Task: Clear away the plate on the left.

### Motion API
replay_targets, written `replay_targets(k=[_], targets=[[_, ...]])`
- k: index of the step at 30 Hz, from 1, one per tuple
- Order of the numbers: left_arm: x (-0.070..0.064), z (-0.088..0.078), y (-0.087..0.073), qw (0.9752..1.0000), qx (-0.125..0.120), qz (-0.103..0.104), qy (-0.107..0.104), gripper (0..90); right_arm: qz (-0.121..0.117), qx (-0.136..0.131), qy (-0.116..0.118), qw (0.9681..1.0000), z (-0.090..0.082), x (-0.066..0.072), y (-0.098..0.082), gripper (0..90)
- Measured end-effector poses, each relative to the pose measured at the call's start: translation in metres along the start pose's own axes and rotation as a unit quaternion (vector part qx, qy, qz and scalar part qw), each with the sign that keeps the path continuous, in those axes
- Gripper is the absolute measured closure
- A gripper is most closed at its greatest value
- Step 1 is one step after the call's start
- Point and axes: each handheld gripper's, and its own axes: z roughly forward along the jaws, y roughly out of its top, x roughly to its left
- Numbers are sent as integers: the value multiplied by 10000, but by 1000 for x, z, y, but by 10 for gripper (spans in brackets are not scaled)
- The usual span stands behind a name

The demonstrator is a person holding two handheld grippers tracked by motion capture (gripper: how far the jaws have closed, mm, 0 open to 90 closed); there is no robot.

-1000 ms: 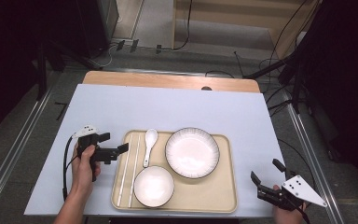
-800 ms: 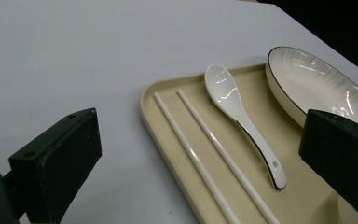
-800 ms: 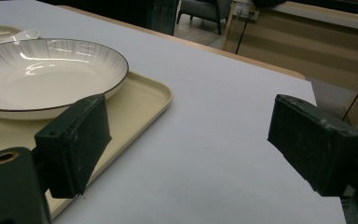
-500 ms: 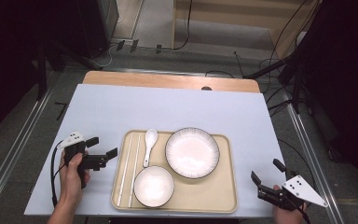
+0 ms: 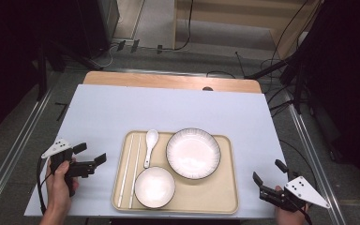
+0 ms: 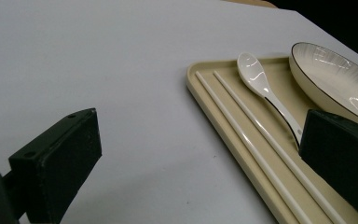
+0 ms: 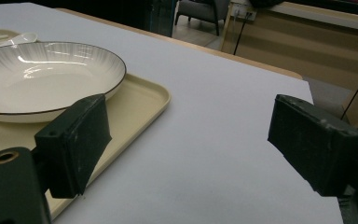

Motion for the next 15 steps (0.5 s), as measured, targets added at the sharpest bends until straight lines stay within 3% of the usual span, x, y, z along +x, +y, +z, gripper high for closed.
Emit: replay_targets(k=[15], targets=[[3,-15,-6,9998,-96,141,93,0,-9,-5,-15,10000,1,-1,0,130]])
